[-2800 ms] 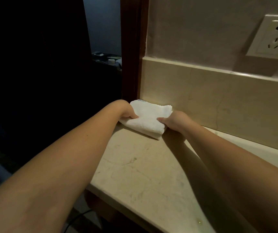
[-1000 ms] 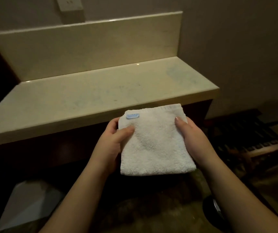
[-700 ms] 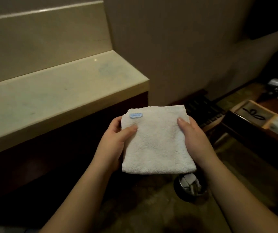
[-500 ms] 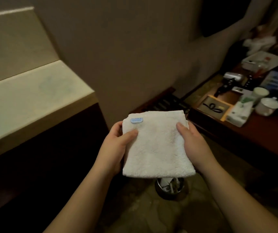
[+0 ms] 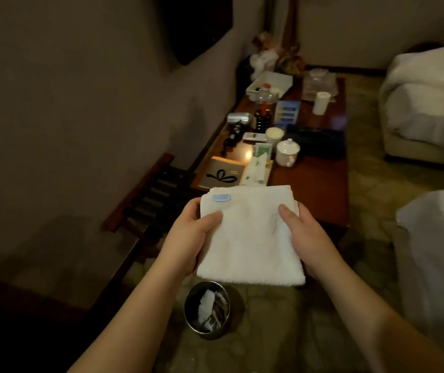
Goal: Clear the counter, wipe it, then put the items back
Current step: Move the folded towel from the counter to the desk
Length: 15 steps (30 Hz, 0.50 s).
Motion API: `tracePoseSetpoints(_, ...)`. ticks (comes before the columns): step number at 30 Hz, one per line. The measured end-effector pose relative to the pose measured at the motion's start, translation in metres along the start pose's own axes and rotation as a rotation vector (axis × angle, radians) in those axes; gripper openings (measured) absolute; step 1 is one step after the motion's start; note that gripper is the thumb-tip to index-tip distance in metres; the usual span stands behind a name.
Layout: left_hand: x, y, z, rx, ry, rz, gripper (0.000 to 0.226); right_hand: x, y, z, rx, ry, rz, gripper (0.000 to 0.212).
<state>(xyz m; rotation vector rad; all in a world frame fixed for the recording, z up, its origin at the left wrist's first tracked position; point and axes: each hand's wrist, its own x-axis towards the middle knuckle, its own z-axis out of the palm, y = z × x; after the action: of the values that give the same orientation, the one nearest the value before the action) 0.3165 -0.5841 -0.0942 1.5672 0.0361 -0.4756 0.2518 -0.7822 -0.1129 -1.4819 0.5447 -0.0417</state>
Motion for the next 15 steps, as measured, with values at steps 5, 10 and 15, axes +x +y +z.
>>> tracePoseSetpoints(5,0.038,0.004,0.049,0.031,-0.136,-0.018,0.030,0.011,0.004,-0.044,-0.006,0.129,0.058,0.032)
tracePoseSetpoints(10,0.067,0.001,0.083,0.037,-0.200,-0.048,0.028,0.024,0.013,-0.075,0.018,0.156,0.136,0.053)
tracePoseSetpoints(15,0.103,0.000,0.108,0.101,-0.223,-0.072,0.030,0.050,0.021,-0.095,0.016,0.147,0.157,0.054)
